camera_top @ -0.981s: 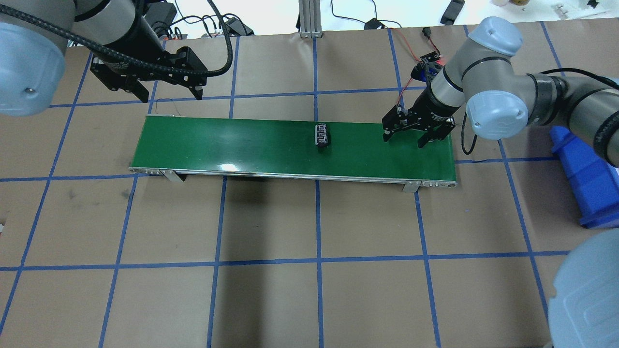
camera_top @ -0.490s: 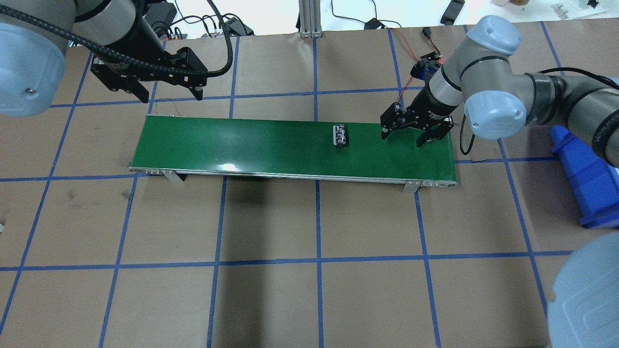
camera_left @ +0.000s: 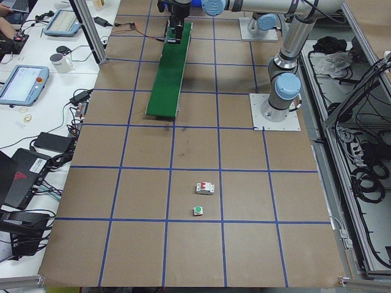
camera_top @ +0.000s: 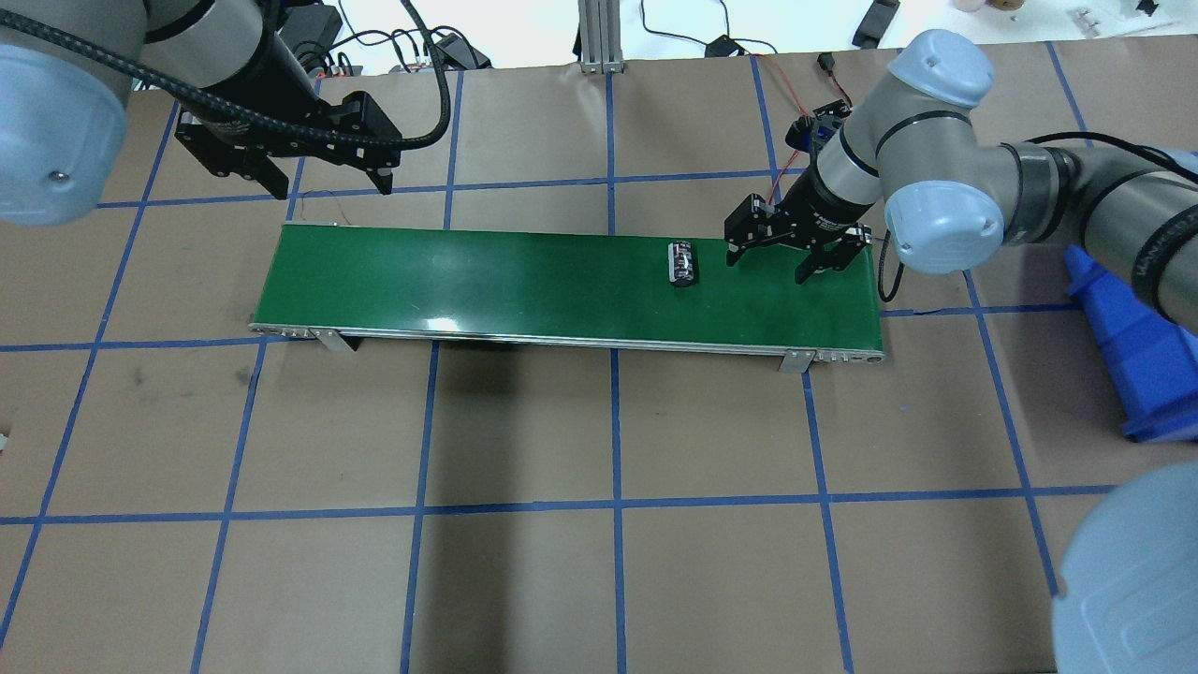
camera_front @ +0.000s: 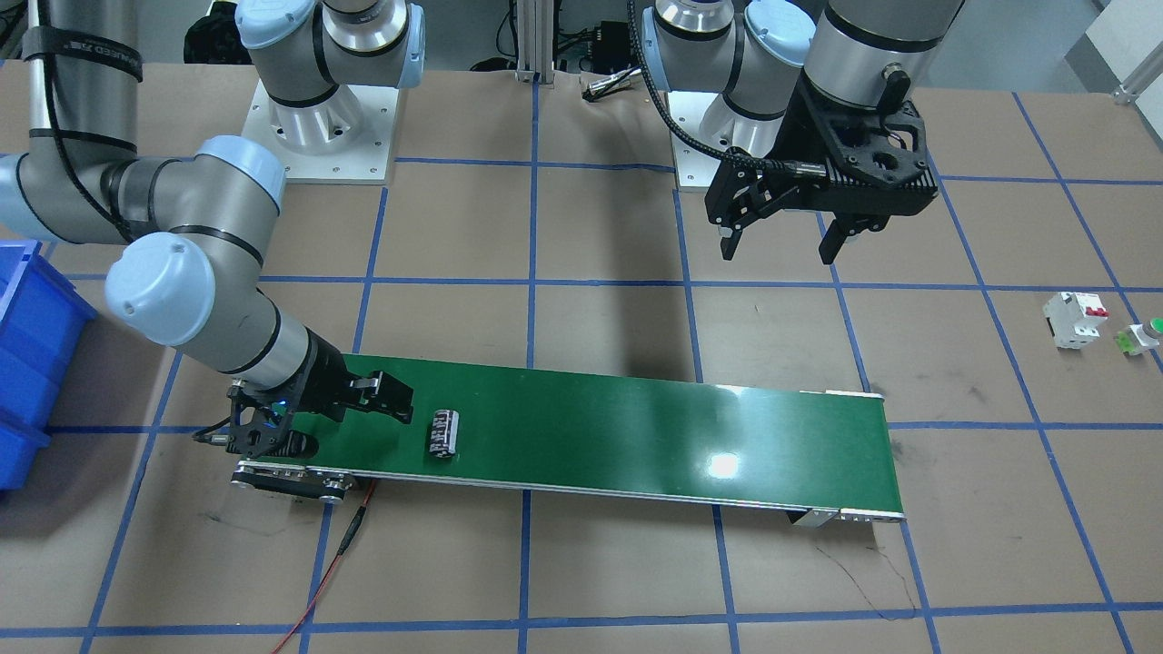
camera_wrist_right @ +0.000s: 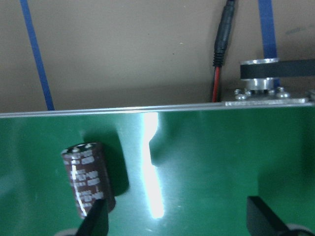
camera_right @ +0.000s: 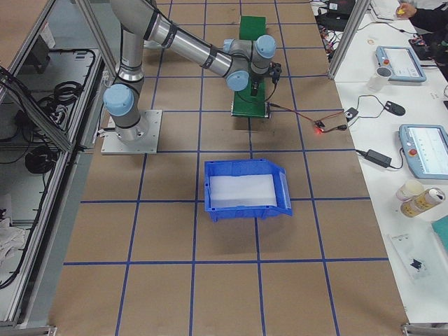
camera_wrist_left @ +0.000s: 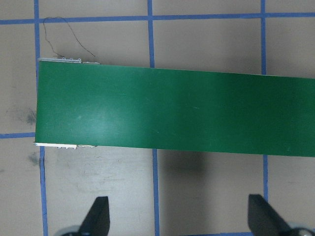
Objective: Move capacitor from left to right
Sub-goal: 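Lower the right gripper onto the capacitor riding the belt and grasp it, then lift the capacitor with the right gripper and carry it to the blue bin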
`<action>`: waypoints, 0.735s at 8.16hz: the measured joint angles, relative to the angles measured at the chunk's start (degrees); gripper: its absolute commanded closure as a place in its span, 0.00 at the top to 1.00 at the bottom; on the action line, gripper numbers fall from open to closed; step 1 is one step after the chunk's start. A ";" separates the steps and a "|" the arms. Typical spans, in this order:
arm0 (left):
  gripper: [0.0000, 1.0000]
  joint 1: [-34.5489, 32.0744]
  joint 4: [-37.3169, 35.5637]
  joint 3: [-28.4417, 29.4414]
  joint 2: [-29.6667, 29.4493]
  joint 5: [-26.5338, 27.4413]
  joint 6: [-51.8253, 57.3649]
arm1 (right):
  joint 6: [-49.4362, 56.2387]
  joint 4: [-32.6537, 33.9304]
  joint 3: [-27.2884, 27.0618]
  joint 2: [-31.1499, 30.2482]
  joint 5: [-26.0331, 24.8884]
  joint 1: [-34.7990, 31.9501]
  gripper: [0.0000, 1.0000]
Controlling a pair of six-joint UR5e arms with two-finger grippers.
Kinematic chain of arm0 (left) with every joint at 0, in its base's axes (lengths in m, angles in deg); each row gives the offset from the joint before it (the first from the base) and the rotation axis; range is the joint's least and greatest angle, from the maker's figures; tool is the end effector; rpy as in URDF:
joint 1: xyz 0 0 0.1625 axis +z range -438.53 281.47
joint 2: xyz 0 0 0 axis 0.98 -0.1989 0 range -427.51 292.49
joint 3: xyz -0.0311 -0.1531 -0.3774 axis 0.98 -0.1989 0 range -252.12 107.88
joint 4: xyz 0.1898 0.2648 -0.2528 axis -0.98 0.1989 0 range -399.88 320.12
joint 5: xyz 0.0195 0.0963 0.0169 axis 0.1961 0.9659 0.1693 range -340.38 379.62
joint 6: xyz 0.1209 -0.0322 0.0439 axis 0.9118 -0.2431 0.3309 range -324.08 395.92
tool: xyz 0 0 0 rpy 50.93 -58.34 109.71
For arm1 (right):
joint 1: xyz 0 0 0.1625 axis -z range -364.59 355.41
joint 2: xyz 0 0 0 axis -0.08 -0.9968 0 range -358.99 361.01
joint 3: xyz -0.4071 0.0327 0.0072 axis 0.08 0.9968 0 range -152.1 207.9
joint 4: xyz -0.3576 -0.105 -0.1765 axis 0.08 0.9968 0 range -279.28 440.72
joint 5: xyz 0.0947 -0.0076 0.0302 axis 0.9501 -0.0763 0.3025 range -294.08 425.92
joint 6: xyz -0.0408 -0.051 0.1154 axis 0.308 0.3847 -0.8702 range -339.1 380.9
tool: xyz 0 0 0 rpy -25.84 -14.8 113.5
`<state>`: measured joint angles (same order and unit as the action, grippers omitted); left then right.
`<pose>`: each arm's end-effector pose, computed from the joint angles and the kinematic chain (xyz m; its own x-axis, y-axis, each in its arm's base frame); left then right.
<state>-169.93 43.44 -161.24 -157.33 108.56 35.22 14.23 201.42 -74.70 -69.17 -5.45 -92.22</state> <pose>-0.1481 -0.5020 0.4602 -0.9997 0.0149 0.0198 0.0121 0.9909 -0.1344 0.1521 -0.5706 0.2089 -0.9352 0.1643 -0.3137 0.1508 0.9863 0.0669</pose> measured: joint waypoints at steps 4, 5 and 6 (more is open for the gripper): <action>1.00 0.00 0.00 -0.05 0.00 0.00 0.00 | -3.45 2.96 0.00 0.69 -1.18 -2.78 0.51; 1.00 0.00 0.00 -0.06 0.00 0.00 0.04 | -2.07 3.01 -0.03 0.96 -2.99 -2.91 0.32; 1.00 0.00 0.00 -0.05 0.00 0.00 0.07 | 0.52 2.81 -0.05 1.09 -5.97 -2.95 0.07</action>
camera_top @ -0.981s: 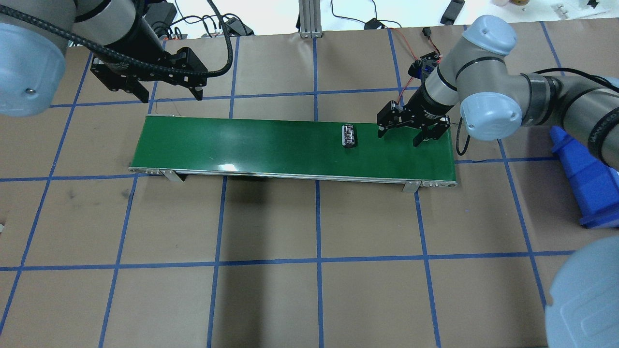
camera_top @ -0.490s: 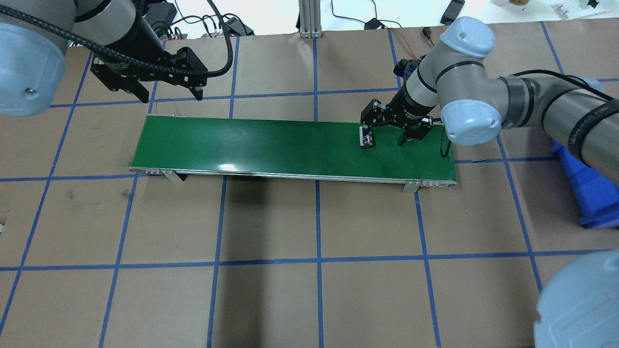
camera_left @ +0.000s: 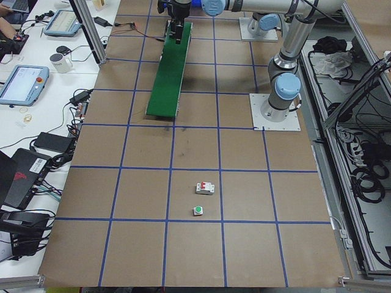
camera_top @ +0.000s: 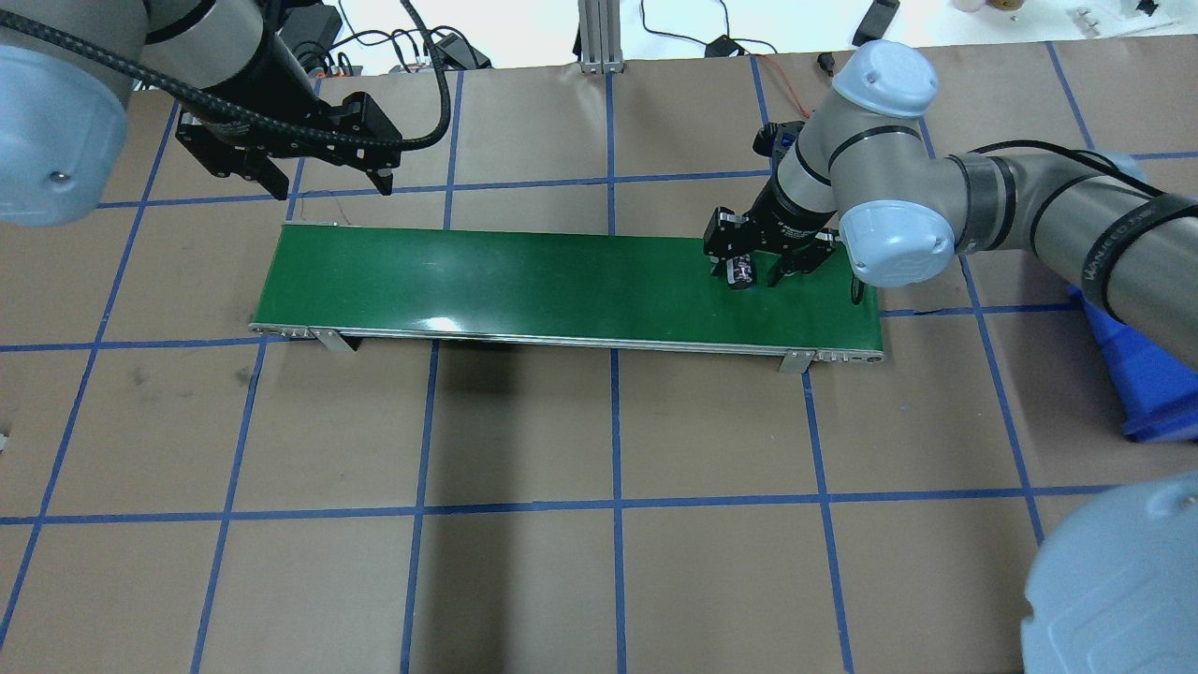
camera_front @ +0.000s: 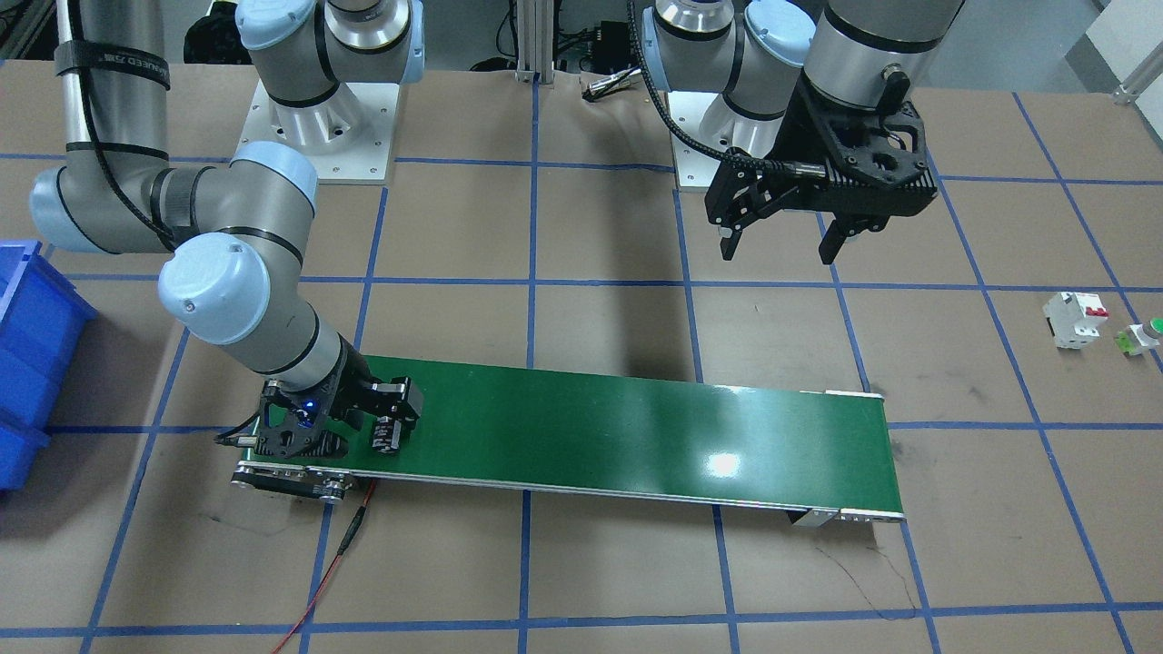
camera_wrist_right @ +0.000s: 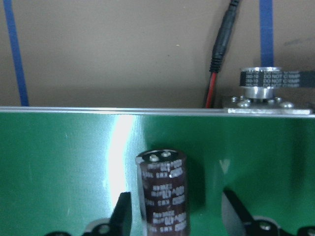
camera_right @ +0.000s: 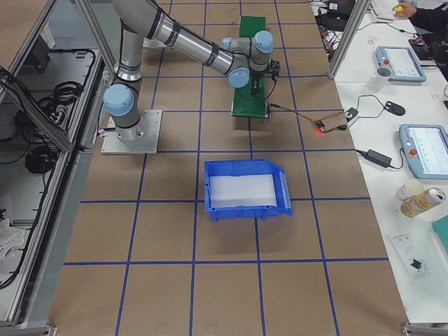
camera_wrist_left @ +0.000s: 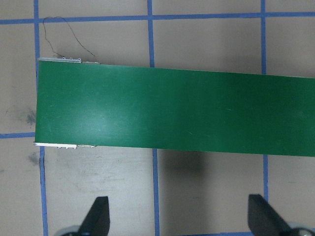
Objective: Move capacitor from left to right
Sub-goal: 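Lift the capacitor with the right gripper and carry it to the blue bin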
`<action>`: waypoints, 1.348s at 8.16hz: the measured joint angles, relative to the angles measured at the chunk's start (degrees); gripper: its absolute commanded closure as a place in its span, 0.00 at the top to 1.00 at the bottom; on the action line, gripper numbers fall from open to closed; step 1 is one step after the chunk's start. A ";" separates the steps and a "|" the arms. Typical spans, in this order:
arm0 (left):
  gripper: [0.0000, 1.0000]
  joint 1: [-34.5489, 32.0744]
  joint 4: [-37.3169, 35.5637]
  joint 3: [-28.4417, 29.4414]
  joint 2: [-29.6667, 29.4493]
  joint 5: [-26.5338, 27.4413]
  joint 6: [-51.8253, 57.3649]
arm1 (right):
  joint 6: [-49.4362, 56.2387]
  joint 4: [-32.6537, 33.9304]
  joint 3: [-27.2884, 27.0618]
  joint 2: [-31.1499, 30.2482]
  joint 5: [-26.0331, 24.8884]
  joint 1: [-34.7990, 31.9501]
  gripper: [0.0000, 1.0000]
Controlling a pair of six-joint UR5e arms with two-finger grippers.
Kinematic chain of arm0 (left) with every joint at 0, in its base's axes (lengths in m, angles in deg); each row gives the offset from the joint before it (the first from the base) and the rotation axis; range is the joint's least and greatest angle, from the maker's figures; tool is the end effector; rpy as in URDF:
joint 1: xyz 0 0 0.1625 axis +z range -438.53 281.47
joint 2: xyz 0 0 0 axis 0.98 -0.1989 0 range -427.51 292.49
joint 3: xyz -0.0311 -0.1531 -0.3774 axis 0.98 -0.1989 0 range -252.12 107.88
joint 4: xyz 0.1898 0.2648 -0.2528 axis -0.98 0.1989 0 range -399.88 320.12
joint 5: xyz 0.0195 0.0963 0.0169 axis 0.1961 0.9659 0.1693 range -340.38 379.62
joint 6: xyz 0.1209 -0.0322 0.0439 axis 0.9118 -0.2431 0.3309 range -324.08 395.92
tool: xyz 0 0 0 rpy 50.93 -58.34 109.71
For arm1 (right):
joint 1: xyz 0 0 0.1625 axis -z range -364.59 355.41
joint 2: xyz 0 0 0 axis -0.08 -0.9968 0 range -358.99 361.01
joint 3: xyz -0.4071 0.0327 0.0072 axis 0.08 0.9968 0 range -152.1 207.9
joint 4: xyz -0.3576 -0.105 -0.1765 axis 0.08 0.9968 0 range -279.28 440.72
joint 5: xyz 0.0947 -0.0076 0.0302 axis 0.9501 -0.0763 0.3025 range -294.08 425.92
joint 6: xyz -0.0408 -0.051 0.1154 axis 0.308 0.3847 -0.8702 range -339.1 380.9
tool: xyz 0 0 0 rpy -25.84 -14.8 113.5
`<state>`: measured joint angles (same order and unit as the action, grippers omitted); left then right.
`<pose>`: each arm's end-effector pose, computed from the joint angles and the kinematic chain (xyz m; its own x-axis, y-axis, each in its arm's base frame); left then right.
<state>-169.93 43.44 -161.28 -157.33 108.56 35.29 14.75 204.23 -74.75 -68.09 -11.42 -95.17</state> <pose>-0.1481 -0.5020 0.4598 -0.9997 0.0161 0.0196 0.0133 0.9909 -0.1337 0.1681 -0.5689 0.1989 -0.9711 0.0973 -0.2179 0.0943 0.9953 0.0242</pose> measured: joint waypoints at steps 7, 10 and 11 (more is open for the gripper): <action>1.00 0.00 -0.07 -0.04 0.00 0.00 0.02 | 18.00 -15.60 8.49 -6.05 -13.45 9.66 0.00; 1.00 0.00 -0.09 -0.04 0.00 0.00 0.02 | 48.99 -17.22 10.08 -9.36 -21.04 24.47 0.00; 1.00 0.00 -0.09 -0.04 0.00 0.00 0.02 | 58.46 -16.57 10.26 -9.30 -21.49 30.12 0.00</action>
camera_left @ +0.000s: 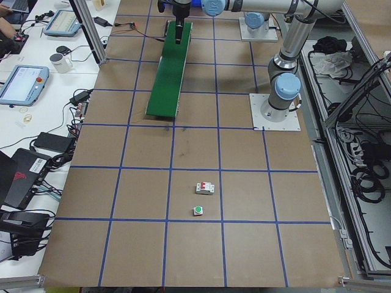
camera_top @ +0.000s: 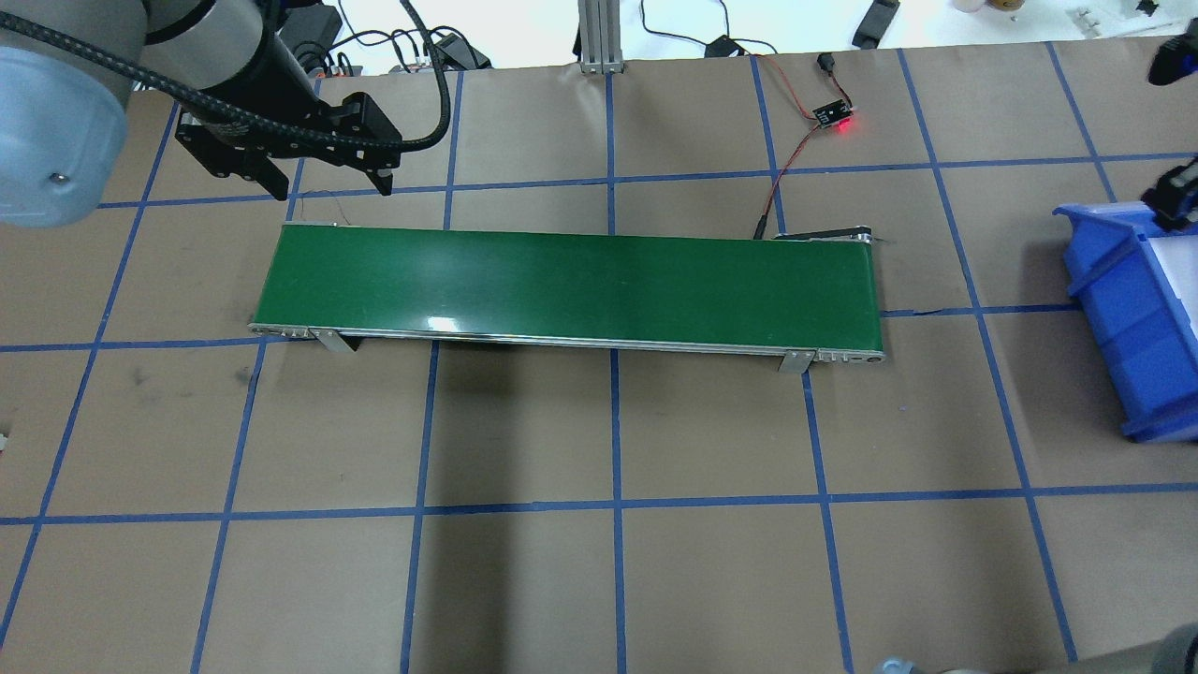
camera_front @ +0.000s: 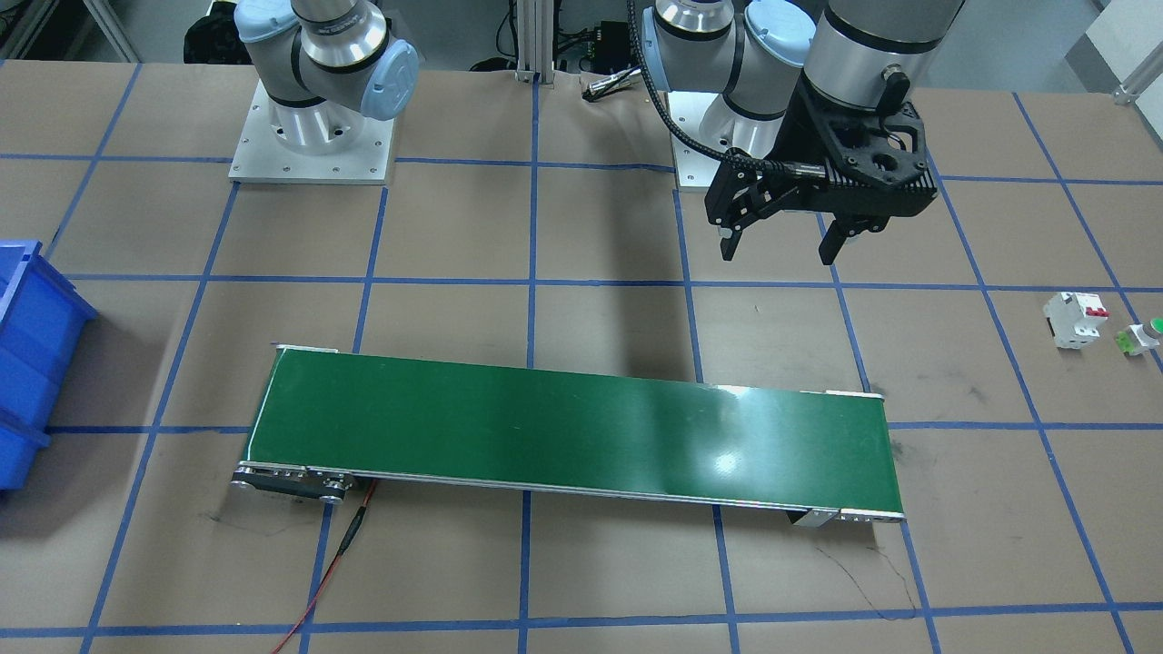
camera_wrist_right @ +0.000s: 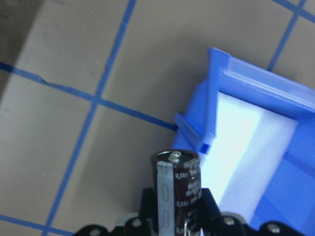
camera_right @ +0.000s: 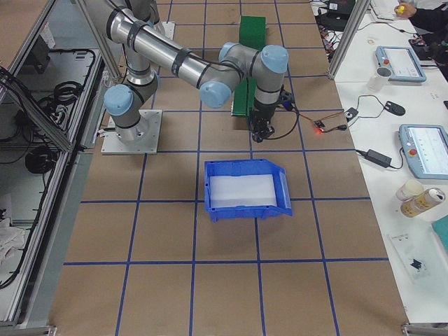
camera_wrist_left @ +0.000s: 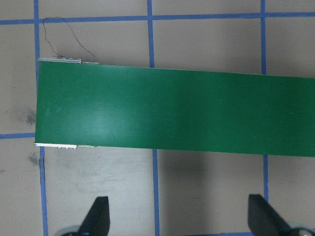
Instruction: Move capacitor from left to right
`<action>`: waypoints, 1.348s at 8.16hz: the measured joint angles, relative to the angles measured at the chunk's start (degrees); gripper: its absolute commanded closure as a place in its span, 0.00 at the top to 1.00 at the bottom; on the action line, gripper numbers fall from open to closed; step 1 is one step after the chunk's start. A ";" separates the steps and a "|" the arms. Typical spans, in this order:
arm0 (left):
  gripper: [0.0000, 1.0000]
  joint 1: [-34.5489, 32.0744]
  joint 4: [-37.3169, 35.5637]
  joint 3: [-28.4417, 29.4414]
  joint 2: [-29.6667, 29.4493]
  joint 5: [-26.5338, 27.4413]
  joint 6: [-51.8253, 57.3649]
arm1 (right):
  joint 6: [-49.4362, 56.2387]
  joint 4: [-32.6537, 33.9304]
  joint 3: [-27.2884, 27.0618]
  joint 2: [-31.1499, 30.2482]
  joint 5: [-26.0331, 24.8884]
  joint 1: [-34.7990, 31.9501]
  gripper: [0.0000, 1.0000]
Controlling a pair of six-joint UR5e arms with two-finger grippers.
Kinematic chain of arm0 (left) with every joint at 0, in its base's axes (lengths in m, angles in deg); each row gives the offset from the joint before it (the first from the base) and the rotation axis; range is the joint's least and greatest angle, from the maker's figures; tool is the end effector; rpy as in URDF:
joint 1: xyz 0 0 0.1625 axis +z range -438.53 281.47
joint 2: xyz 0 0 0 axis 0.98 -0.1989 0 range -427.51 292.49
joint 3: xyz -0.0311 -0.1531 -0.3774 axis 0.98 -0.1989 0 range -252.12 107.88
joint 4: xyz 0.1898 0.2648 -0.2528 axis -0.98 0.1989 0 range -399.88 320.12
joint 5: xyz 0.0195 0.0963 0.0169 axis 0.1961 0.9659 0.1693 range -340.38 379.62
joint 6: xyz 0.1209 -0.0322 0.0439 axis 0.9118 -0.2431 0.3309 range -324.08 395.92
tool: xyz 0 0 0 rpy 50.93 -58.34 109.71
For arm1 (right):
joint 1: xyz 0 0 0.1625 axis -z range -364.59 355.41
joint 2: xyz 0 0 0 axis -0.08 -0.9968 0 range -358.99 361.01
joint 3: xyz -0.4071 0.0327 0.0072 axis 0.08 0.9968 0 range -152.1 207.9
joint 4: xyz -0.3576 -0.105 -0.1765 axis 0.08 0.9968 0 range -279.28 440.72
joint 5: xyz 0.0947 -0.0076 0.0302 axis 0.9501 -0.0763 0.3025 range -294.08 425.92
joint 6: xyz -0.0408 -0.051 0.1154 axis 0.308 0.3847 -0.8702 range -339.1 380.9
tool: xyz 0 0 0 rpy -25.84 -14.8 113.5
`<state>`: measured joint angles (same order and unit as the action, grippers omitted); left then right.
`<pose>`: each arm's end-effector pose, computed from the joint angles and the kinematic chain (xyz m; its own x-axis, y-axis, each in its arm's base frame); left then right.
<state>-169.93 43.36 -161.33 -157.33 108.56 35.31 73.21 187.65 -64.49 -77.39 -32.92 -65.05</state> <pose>-0.1481 -0.5020 0.4596 -0.9997 0.0165 0.0196 0.0137 0.9909 -0.1342 -0.1814 -0.5491 0.3425 -0.9128 -0.3857 0.1344 -0.3763 0.9221 0.0901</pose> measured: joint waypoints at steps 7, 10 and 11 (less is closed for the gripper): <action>1.00 0.00 0.00 0.00 0.00 0.00 0.00 | 22.08 16.75 -5.97 12.77 4.17 13.38 1.00; 1.00 0.00 0.00 0.00 0.00 0.00 0.01 | 24.17 13.93 -6.21 8.57 4.37 13.16 1.00; 1.00 0.00 0.00 0.00 0.00 0.00 0.04 | 24.00 9.58 -5.76 4.56 4.87 12.40 1.00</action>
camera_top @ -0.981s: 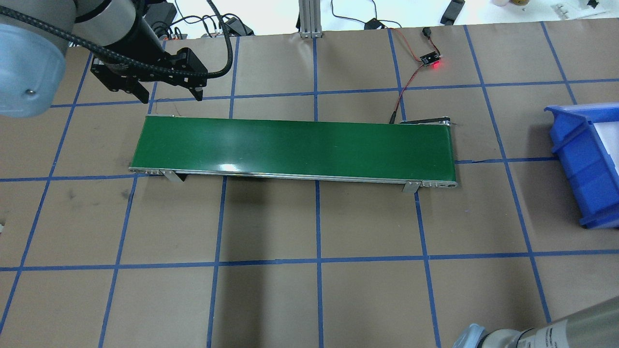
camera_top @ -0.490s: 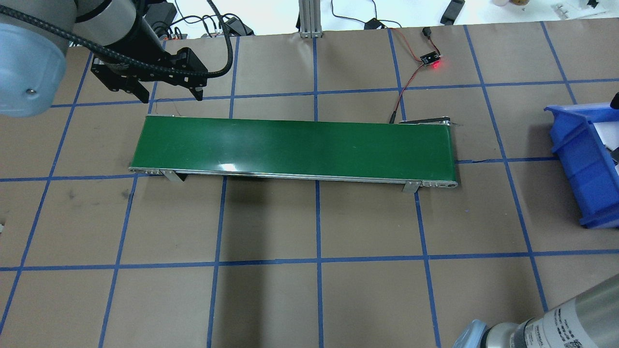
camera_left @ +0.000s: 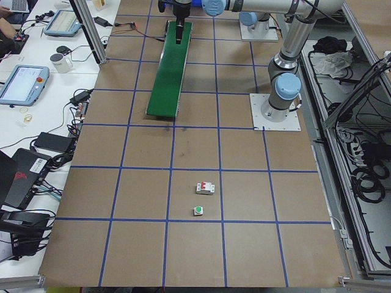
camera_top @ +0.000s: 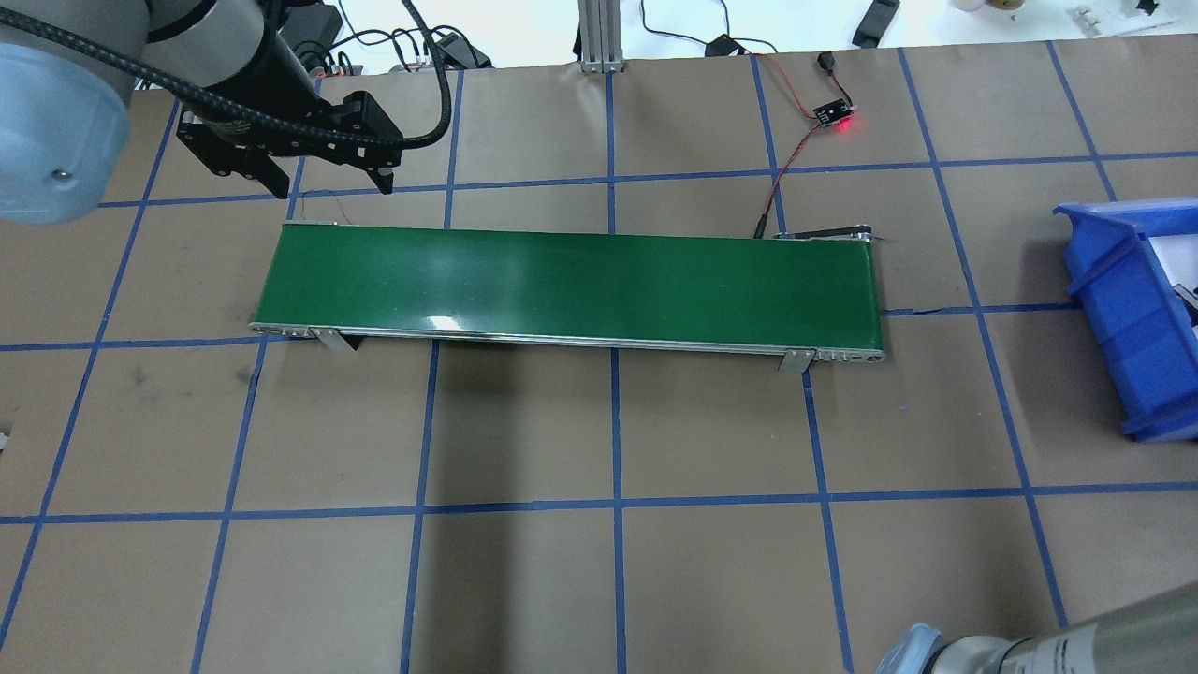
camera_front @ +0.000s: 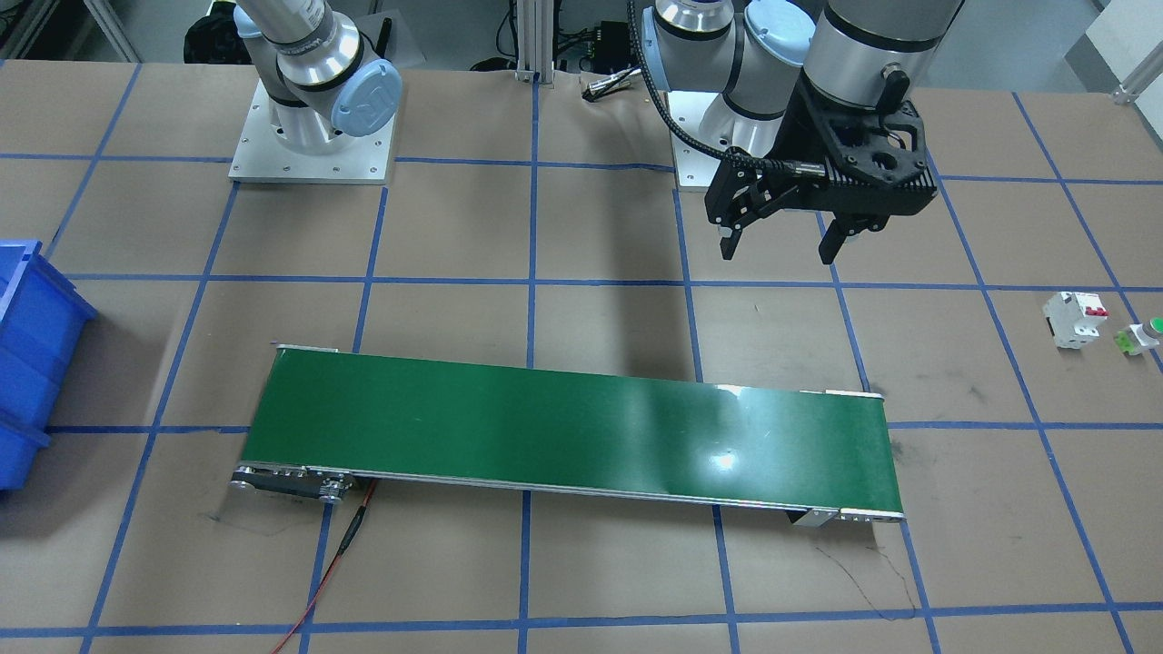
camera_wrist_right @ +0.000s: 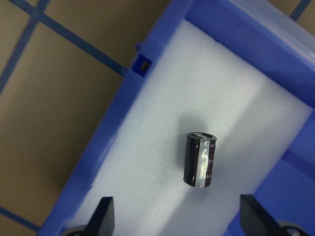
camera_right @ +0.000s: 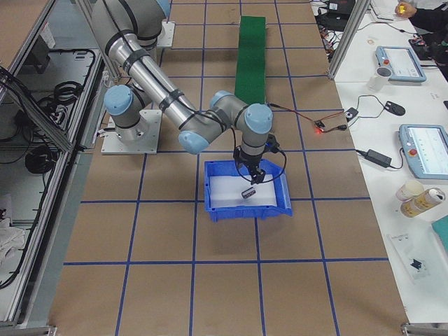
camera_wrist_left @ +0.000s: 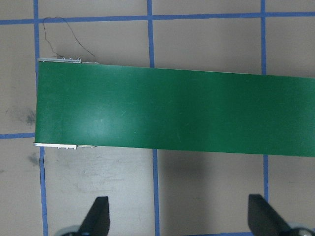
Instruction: Move capacitor from left to right
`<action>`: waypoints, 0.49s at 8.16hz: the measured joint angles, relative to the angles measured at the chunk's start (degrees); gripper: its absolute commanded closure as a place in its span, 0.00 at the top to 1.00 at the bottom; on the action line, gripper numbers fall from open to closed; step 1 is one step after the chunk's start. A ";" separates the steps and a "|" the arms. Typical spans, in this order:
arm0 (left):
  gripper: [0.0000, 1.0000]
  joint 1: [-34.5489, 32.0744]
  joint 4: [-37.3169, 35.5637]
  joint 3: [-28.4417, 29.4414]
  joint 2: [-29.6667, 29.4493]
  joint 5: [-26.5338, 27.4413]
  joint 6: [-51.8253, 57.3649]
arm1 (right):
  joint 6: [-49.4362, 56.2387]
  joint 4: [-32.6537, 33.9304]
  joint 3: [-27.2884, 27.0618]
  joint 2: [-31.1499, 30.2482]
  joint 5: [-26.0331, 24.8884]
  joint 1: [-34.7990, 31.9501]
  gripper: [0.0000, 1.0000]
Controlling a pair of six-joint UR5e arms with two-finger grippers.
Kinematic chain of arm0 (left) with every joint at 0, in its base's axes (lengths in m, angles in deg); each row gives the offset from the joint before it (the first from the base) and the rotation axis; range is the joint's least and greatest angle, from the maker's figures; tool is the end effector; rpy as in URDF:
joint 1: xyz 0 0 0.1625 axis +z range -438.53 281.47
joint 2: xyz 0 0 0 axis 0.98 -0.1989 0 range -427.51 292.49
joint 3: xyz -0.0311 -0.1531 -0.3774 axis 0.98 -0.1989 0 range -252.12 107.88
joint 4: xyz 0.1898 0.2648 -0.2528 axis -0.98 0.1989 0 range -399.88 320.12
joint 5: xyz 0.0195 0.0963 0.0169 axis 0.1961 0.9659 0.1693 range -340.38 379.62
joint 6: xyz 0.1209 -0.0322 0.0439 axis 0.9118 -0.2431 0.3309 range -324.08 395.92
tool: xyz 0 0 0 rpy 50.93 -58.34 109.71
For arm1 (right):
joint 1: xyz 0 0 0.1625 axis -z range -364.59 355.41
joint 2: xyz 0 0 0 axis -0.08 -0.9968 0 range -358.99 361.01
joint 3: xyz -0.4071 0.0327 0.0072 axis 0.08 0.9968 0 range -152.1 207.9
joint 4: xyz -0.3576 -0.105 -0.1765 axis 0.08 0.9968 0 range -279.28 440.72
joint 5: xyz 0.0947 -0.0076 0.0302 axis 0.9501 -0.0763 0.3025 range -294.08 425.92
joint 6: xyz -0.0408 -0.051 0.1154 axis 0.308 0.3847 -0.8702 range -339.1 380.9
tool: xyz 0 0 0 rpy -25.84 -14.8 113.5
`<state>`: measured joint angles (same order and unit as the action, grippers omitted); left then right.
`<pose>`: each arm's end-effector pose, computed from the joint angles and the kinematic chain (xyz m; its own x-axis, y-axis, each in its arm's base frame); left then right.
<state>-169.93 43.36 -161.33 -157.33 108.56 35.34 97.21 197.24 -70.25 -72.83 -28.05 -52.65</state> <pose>-0.1481 -0.5020 0.4596 -0.9997 0.0170 0.0195 0.0142 0.9908 -0.1342 -0.2914 -0.5100 0.2658 -0.8240 -0.5640 0.0539 -0.5613 0.8256 0.0581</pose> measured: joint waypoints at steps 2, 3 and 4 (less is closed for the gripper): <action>1.00 0.00 0.00 0.00 0.00 0.00 -0.02 | -6.11 -9.88 1.71 -8.49 1.87 -3.90 1.00; 1.00 0.00 -0.01 0.00 0.00 0.00 -0.03 | -12.78 -15.55 3.26 -12.42 2.00 -8.30 1.00; 1.00 0.00 0.00 0.00 0.00 0.00 0.00 | -19.68 -19.58 4.81 -15.50 1.86 -14.22 1.00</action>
<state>-169.93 43.36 -161.32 -157.33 108.56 35.34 77.53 177.66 -65.45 -88.33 -26.18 -66.87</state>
